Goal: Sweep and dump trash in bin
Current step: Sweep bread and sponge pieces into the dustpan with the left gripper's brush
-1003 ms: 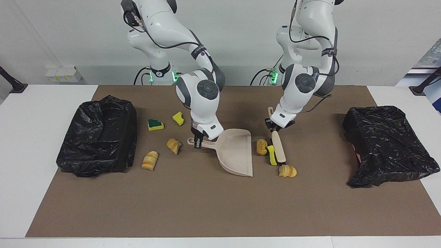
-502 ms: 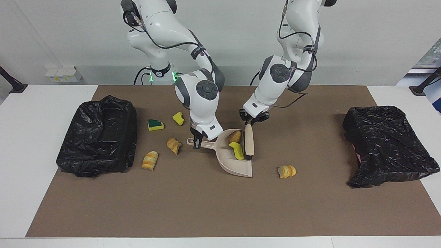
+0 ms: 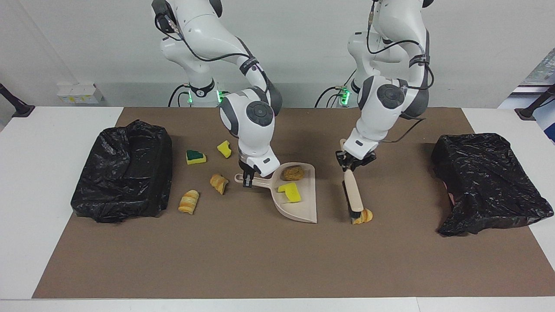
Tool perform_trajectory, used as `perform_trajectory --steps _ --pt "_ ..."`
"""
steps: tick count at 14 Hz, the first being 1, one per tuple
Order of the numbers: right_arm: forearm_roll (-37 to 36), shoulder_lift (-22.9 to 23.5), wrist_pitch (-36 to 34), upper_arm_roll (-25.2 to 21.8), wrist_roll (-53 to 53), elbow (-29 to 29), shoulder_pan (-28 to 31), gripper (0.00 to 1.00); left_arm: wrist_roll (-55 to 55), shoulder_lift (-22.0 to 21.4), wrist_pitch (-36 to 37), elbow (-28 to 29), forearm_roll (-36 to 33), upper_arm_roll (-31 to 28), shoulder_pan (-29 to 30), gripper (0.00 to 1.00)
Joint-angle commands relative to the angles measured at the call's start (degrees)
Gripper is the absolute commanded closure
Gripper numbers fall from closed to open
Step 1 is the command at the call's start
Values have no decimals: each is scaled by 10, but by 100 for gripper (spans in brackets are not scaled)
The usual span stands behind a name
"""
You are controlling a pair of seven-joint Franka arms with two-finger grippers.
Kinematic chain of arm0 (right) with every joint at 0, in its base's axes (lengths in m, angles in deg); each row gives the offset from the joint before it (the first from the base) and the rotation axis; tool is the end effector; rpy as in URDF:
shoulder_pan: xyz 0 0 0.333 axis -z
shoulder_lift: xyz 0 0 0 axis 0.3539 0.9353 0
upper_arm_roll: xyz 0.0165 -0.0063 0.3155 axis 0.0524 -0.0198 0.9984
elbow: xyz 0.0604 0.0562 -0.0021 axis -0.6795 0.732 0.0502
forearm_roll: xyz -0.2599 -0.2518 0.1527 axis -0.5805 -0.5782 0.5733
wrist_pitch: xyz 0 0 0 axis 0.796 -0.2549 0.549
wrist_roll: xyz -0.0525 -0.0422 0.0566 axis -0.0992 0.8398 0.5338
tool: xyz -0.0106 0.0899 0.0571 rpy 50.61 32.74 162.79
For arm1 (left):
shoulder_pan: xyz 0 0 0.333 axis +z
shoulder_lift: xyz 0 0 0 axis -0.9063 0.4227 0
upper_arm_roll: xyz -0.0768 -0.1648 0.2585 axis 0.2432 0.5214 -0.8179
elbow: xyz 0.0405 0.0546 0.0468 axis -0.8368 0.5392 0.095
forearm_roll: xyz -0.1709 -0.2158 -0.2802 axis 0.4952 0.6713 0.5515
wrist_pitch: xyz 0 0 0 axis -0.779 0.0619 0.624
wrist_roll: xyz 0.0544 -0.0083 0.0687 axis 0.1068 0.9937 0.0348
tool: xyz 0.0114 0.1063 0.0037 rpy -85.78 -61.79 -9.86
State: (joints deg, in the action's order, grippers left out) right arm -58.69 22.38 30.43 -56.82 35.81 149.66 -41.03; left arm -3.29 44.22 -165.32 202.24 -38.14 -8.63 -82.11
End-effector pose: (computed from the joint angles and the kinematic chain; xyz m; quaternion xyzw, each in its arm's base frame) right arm 0.6025 0.2823 0.3569 0.7295 0.6782 -0.0612 0.0646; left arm 0.5593 -0.1842 0.3896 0.9994 -0.0189 -0.0034 0.0289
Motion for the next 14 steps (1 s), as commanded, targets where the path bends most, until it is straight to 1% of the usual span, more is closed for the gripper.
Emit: perform_trajectory --steps 1,3,5,8,9,12,14 --pt "-10 -1 11 5 -9 4 6 100 72 24 -9 -10 -13 4 46 100" --pt "-10 -1 12 5 -8 4 6 100 109 42 -40 -7 -14 5 70 100" --pt "-10 -1 12 5 -9 4 6 100 146 42 -34 -4 -13 5 75 100" --pt "-10 -1 12 5 -8 5 6 100 148 36 -16 4 -5 11 67 100" --pt "-10 -1 12 5 -8 5 6 100 150 35 -7 6 -5 13 54 100" --pt "-10 -1 12 5 -8 5 6 100 162 28 4 7 -5 13 -6 100" --pt "-10 -1 11 5 -8 5 7 100 162 18 9 20 -5 14 -42 100"
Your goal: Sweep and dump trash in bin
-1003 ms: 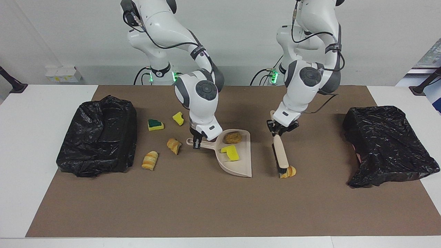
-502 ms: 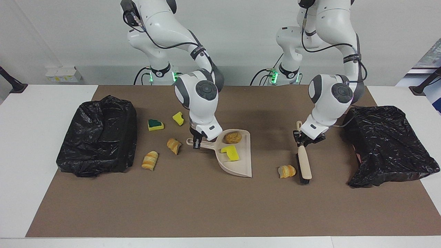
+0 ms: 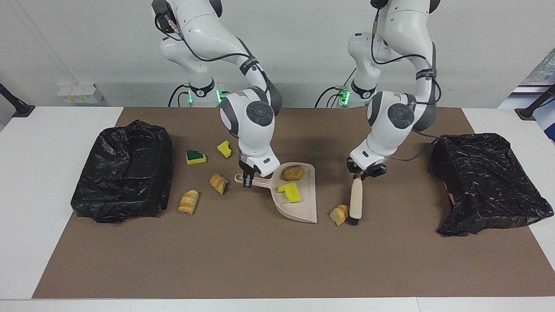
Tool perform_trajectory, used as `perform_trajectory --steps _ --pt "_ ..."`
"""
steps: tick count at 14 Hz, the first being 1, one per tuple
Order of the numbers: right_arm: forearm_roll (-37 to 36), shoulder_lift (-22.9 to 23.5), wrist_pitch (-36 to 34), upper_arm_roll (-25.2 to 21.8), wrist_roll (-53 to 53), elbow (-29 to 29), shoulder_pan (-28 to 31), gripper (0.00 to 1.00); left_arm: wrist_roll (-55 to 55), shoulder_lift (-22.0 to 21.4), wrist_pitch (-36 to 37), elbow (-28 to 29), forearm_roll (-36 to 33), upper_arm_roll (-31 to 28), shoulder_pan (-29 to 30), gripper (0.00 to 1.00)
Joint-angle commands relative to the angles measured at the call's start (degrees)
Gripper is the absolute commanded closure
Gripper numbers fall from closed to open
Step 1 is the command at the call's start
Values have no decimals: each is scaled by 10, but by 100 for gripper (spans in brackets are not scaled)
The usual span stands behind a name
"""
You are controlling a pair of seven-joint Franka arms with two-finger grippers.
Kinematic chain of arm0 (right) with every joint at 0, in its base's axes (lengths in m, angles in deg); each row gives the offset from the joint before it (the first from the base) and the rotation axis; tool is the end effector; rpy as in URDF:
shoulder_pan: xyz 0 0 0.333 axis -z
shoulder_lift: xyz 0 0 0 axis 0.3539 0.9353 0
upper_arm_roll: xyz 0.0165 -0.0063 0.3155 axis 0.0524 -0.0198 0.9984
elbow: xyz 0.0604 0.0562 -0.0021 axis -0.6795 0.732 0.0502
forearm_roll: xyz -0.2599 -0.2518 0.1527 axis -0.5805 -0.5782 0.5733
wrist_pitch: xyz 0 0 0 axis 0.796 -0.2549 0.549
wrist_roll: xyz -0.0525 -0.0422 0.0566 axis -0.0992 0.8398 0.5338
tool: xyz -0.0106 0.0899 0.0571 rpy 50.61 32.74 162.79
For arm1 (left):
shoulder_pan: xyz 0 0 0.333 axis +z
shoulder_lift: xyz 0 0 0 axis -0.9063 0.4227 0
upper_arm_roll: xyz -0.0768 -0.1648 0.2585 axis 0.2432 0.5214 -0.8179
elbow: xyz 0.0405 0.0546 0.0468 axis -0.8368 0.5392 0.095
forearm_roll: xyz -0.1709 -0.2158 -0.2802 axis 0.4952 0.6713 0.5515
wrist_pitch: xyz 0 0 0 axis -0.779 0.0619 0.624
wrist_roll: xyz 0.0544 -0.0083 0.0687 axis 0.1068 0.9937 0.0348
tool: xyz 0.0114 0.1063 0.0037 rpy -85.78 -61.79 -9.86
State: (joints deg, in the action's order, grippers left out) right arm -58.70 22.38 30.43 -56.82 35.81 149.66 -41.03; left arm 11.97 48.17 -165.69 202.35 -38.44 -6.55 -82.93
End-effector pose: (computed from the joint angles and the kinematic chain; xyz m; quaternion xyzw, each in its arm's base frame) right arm 0.6025 0.2822 0.3569 0.7294 0.6782 -0.0612 0.0647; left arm 0.5521 -0.2123 0.3487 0.9835 -0.1764 -0.0322 0.0254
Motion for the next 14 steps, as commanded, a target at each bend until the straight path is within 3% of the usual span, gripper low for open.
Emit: perform_trajectory --steps 1,4,9,14 --pt "-9 -1 11 5 -8 6 7 100 4 -28 14 21 -1 -7 -64 100" --pt "-10 -1 11 5 -10 6 7 100 -33 -34 27 20 7 -8 -113 100" --pt "-8 -1 14 6 -20 0 13 100 -37 -32 42 5 7 -14 -80 100" --pt "-2 -42 14 6 -79 13 54 100 -136 -98 101 39 6 -15 -75 100"
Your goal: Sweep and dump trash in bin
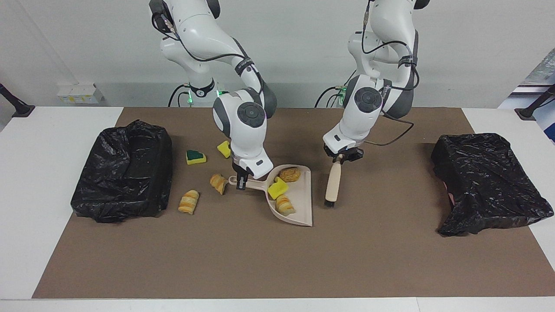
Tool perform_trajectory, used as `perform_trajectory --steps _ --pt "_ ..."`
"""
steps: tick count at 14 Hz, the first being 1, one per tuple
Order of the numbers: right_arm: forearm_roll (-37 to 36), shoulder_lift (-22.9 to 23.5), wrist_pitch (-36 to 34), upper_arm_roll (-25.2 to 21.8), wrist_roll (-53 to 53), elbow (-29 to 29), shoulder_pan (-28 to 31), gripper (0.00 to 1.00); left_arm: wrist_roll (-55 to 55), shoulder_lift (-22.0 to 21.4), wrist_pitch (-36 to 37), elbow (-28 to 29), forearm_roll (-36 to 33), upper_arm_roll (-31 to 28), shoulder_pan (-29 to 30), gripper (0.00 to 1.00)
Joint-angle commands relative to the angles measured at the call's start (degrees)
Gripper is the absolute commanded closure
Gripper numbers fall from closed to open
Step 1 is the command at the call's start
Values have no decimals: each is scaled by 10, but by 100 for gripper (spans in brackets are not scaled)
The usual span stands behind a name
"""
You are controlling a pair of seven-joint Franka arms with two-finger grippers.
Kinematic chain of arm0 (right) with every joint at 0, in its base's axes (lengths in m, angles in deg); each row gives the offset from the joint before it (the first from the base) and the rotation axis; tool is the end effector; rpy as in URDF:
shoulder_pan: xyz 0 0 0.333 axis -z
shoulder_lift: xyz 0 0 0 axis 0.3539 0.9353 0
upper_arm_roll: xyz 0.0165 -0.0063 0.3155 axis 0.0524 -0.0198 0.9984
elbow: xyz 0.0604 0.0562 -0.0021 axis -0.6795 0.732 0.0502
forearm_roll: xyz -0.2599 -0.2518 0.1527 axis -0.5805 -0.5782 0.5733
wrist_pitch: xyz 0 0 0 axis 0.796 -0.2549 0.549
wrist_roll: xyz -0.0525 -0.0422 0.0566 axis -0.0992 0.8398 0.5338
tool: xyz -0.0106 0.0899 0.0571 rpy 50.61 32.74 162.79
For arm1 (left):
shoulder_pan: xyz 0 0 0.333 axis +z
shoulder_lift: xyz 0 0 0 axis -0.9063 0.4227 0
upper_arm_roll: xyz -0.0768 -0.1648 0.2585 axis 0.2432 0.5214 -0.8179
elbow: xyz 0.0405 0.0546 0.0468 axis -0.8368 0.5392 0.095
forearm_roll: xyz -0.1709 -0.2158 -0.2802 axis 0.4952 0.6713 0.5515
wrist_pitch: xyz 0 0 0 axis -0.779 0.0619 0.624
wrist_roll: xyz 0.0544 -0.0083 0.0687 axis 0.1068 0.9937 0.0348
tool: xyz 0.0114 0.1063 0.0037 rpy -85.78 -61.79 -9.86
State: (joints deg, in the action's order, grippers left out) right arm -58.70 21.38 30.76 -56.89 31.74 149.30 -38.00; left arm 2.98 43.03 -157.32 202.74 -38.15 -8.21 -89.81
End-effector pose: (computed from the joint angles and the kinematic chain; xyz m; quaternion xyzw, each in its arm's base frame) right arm 0.6182 0.2500 0.3718 0.7246 0.6840 -0.0517 0.0665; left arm 0.5103 -0.2541 0.3863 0.9871 -0.1459 -0.0653 0.0118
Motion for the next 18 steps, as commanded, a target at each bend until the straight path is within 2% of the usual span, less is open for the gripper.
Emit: perform_trajectory --steps 1,5,8,10,11,13,14,15,17,18 --pt "0 -49 10 6 -45 29 36 100 -89 -58 6 61 3 4 -13 100" --pt "1 -130 9 6 -87 90 87 100 -235 -117 -69 159 4 7 -83 100" --pt "26 -217 9 6 -145 161 151 100 -301 -163 -136 235 26 8 -141 100" --pt "35 -262 4 5 -206 190 201 100 -326 -162 -171 260 49 8 -167 100" --pt "41 -275 0 5 -248 196 232 100 -336 -160 -196 271 76 8 -186 100" --pt "56 -285 -3 3 -333 199 295 100 -348 -161 -207 282 81 8 -197 100" --pt "61 -285 -3 2 -369 199 323 100 -344 -157 -201 276 81 6 -195 54" --pt "60 -285 -1 2 -402 199 349 100 -340 -153 -199 270 81 6 -190 1" --pt "57 -285 8 -1 -469 198 404 100 -323 -136 -185 242 79 2 -175 0" --pt "52 -285 9 -1 -502 193 429 100 -293 -128 -177 225 76 2 -147 0"
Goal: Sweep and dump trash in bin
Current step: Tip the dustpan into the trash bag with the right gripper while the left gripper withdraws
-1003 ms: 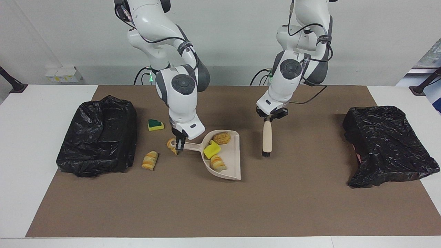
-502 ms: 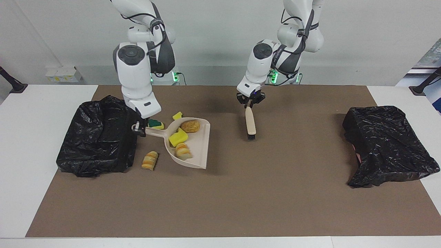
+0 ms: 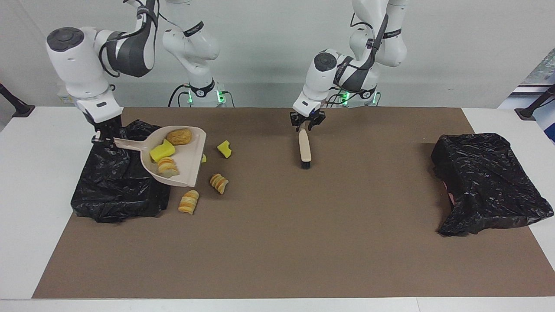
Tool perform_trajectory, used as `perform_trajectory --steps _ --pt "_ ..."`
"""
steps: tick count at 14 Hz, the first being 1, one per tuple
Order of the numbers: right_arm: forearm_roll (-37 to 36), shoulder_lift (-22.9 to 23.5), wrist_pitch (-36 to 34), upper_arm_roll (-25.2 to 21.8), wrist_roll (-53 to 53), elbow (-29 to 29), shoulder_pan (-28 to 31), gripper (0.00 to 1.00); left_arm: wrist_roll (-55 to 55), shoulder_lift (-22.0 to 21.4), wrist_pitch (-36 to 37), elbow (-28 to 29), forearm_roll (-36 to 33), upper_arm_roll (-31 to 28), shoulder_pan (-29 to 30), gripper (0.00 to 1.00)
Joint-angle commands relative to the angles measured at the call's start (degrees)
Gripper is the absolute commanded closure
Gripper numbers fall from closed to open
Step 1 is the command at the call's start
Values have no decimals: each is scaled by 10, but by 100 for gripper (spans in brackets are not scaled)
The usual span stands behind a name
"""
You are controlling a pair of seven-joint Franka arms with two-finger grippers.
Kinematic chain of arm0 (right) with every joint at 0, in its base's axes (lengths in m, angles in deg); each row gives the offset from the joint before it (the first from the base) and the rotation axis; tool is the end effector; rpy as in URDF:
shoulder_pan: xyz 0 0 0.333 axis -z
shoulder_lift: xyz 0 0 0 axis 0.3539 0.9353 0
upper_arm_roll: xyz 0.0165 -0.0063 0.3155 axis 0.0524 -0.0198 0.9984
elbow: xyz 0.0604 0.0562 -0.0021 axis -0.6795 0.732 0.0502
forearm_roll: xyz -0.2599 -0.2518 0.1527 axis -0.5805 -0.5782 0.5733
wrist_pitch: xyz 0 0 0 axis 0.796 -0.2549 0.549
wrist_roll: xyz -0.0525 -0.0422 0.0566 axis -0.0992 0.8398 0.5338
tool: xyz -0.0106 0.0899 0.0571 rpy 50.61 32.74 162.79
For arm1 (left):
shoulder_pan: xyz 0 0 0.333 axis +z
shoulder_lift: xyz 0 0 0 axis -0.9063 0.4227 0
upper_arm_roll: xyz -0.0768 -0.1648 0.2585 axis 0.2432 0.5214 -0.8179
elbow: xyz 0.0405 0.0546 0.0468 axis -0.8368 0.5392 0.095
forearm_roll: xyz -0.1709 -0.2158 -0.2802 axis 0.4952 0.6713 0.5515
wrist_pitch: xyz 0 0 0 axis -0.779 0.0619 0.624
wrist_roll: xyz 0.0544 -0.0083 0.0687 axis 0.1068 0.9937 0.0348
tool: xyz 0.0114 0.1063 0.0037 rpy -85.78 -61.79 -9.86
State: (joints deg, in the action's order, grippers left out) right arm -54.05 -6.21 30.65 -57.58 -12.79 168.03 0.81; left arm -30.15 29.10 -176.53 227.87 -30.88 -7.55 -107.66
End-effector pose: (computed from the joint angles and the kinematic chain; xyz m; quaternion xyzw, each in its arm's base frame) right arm 0.5309 -0.1559 0.5099 0.7067 0.7025 -0.0388 0.0742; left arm 0.3373 -0.3369 0.3498 0.9971 0.0316 -0.0379 0.0571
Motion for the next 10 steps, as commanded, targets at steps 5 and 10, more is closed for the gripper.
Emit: perform_trajectory --steps 5,10 --pt "-69 -6 51 5 -120 -7 119 100 189 39 71 -109 -21 -5 145 0" --pt "-197 -13 103 6 -80 11 114 100 321 64 168 -217 -37 -5 250 0"
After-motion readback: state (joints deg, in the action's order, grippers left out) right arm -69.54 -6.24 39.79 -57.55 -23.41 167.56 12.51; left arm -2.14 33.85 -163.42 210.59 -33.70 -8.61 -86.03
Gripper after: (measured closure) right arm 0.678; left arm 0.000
